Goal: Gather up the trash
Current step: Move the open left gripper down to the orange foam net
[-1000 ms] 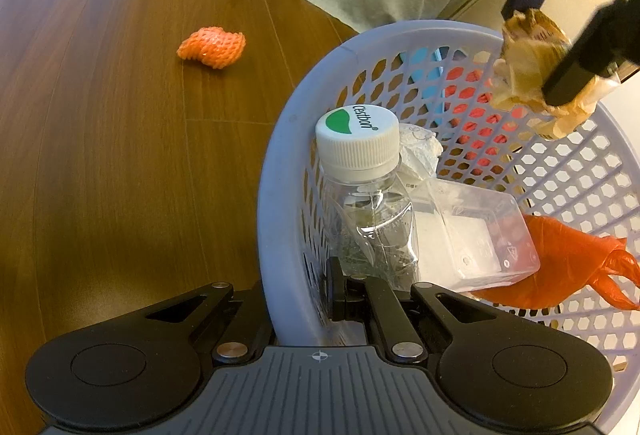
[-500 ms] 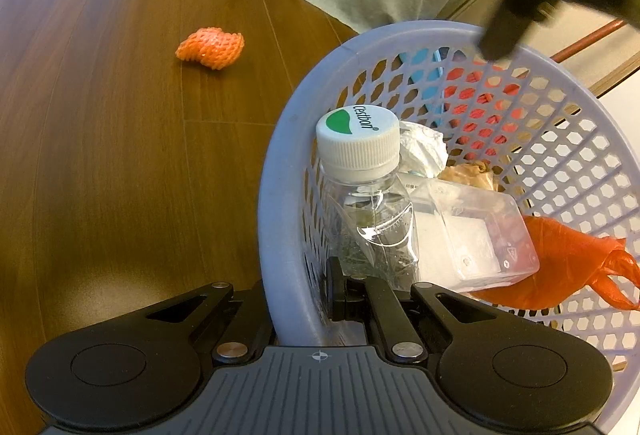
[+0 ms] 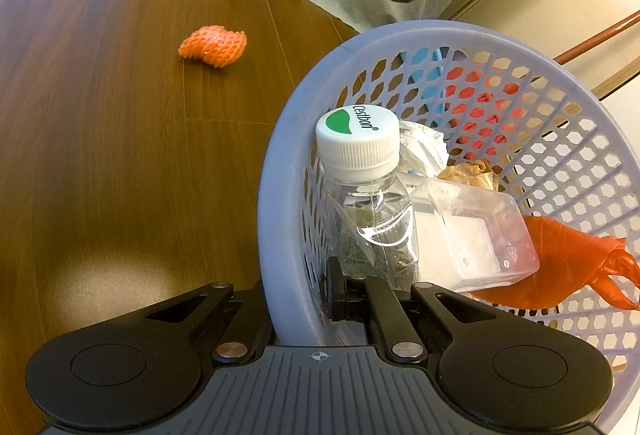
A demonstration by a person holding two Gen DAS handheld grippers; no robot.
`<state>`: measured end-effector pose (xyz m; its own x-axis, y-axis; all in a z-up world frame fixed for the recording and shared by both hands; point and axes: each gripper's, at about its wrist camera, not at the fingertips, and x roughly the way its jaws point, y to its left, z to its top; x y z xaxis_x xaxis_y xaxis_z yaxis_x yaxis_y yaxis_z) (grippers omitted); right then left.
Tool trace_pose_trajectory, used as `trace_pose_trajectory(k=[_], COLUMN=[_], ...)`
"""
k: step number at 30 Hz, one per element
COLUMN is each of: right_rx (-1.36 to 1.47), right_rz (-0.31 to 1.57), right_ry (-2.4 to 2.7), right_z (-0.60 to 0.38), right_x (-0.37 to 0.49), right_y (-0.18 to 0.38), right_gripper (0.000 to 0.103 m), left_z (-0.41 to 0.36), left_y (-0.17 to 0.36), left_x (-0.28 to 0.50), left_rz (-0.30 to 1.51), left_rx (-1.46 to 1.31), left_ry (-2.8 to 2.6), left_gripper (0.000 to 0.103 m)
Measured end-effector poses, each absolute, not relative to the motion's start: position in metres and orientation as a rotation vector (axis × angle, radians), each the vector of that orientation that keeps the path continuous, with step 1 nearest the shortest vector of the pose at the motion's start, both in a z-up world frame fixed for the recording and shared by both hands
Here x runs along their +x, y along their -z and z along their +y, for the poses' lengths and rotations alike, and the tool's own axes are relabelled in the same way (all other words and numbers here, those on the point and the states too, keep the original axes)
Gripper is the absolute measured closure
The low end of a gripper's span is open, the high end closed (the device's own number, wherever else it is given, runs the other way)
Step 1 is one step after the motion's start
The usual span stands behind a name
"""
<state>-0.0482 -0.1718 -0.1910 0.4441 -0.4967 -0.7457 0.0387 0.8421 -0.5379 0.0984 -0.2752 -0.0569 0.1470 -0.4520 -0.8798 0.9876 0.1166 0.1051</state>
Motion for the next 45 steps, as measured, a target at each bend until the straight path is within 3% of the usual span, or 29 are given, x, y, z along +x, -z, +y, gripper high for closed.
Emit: trace_pose_trajectory(k=[24,45], right_rx=[-0.489,-0.527], right_rz=[1.057,1.064], right_ry=[0.351,0.383], right_z=[-0.17,-0.165], right_x=[-0.047,-0.026], right_y=[0.193,0.201], right_gripper=[0.102,0.102], left_z=[-0.226,-0.194], left_y=[0.077,0.153], left_x=[0.158,0.195], left_rz=[0.887,0.944], left_rx=[0.838,0.755], left_ry=[1.086,1.036], left_gripper=[0.041,0.041])
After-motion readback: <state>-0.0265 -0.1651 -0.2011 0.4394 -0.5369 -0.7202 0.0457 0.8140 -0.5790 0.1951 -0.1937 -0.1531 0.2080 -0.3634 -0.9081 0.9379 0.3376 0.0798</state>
